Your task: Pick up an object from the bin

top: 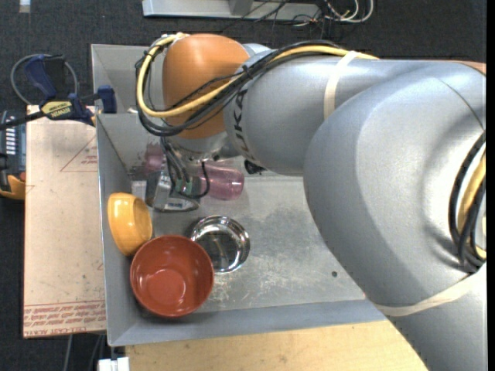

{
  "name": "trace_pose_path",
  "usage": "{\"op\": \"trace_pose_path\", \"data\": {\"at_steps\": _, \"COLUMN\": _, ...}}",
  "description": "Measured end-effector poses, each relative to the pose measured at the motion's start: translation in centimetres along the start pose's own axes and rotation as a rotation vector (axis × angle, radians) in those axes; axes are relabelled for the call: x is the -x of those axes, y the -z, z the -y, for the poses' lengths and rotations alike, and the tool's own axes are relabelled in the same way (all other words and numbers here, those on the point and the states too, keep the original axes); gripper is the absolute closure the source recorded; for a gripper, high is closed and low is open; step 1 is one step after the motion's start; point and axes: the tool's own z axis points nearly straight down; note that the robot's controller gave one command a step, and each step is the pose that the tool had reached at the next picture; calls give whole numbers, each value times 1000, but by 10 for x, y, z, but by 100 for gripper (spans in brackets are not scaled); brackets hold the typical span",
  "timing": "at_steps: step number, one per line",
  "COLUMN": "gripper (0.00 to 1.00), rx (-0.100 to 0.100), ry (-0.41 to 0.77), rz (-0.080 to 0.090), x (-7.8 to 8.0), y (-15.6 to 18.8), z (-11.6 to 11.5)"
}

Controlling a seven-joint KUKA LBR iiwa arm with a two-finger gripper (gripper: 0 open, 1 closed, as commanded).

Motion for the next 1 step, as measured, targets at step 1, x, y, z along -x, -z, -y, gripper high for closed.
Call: {"op": "trace_pose_path", "data": {"at_steps": 1, "gripper": 100, "rx": 5, "ry": 1, "rz": 6, "x": 1, "y": 35, "z": -1}}
